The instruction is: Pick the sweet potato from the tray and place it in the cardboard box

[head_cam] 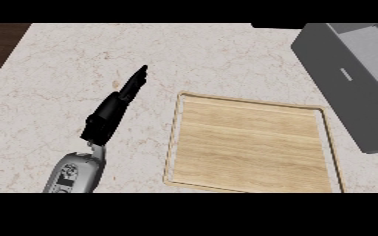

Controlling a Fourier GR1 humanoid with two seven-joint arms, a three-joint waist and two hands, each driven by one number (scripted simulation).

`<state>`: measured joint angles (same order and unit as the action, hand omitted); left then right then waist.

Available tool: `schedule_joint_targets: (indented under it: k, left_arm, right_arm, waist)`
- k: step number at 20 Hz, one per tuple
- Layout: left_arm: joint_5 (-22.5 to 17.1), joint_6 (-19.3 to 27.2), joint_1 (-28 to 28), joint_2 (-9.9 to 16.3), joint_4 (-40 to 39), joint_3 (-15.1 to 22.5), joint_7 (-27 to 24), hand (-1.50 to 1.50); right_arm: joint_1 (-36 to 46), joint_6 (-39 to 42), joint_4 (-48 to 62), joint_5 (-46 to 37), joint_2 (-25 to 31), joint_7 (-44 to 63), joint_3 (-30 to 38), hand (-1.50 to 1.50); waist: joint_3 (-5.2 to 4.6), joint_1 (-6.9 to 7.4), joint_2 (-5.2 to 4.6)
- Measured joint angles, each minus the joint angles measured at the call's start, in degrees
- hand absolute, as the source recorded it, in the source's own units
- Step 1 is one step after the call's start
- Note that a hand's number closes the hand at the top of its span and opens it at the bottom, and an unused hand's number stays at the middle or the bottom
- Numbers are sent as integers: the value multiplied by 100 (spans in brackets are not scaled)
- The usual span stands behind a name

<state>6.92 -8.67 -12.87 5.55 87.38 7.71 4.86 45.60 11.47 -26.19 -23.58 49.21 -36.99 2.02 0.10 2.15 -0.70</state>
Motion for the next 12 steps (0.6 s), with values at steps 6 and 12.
schedule_joint_targets:
  k: [6, 12]
  left_arm:
    - [-15, -27, 119, 15, 215, 3, 65, 0]
    - [5, -20, 147, -4, 108, -11, -66, 0]
  right_arm:
    - [335, 398, 782, 464, -117, -397, 560, -150]
    - [618, 1178, 1407, 1367, 164, -319, 1480, -150]
  waist:
    - [9, 24, -9]
    - [13, 3, -33]
